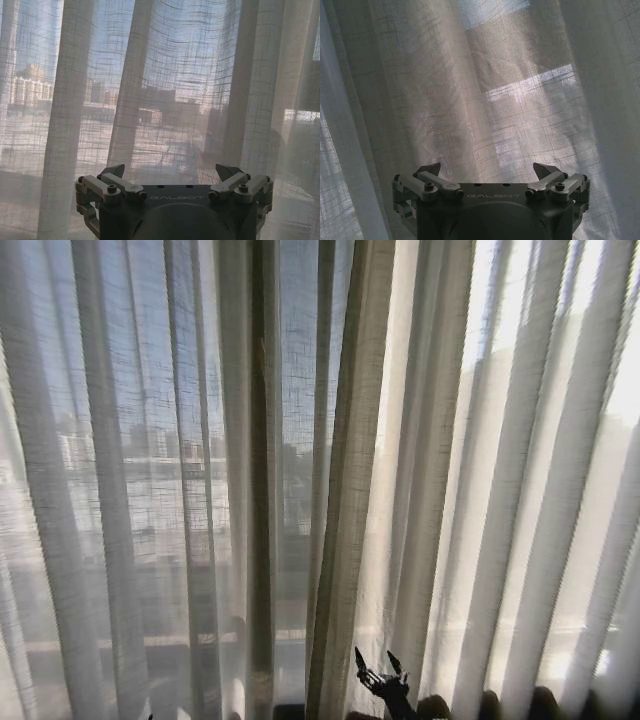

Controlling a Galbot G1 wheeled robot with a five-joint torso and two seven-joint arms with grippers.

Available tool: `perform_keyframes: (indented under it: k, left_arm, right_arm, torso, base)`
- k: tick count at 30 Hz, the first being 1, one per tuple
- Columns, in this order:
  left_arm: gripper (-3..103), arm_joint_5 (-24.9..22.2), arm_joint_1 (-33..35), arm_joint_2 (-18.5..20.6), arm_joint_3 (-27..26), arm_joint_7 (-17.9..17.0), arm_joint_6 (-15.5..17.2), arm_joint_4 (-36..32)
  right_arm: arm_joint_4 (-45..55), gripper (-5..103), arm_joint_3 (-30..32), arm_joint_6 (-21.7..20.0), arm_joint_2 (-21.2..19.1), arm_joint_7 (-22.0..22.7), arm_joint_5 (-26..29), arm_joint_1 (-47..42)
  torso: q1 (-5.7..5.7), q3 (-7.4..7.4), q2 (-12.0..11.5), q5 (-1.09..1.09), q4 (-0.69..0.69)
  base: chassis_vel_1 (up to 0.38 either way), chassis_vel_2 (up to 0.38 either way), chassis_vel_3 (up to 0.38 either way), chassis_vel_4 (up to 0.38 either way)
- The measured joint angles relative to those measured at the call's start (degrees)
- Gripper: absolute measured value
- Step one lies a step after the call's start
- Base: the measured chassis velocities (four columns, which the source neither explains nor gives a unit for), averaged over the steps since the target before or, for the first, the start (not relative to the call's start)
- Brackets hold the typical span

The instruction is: Open the curtains by pulling them apart, changing their state from closed to fully open.

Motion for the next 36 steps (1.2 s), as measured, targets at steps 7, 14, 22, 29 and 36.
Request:
perform_keyframes:
  k: [7,14,22,29,36]
  left_arm:
    - [100,0.1,0.1,-1.8,-1.0,-0.2,0.0,-1.5]
    - [100,0.1,-0.1,-1.8,-1.0,-0.4,0.0,-1.4]
    - [100,0.1,-0.3,-1.9,-0.4,-0.4,0.0,-1.2]
    - [100,0.1,0.1,-1.8,-0.9,-0.5,0.0,-1.3]
    - [100,0.3,0.0,-2.1,-0.6,-1.7,0.2,-1.5]
  right_arm:
    - [-2.2,100,-4.9,-0.6,0.4,0.1,-1.2,2.3]
    - [4.4,100,0.9,1.4,-0.7,-2.8,-5.9,-5.5]
    - [8.4,100,0.7,1.1,-2.0,-2.5,-6.1,-8.9]
    - [9.0,100,-5.2,-2.0,0.0,1.2,-6.1,-8.4]
    - [6.8,100,-9.0,-5.3,1.0,4.8,-5.1,-4.8]
  torso:
    - [0.00,0.00,0.0,0.01,0.01]
    - [-0.01,-0.01,0.0,0.00,-0.03]
    - [-0.01,-0.01,0.0,-0.01,0.00]
    - [-0.01,-0.01,0.0,0.00,0.00]
    - [-0.01,-0.01,0.0,0.00,0.00]
  base:
    - [0.000,0.000,0.000,0.000]
    - [0.000,0.000,0.000,0.000]
    - [0.000,0.000,0.000,0.000]
    - [0.000,0.000,0.000,0.000]
    - [0.000,0.000,0.000,0.000]
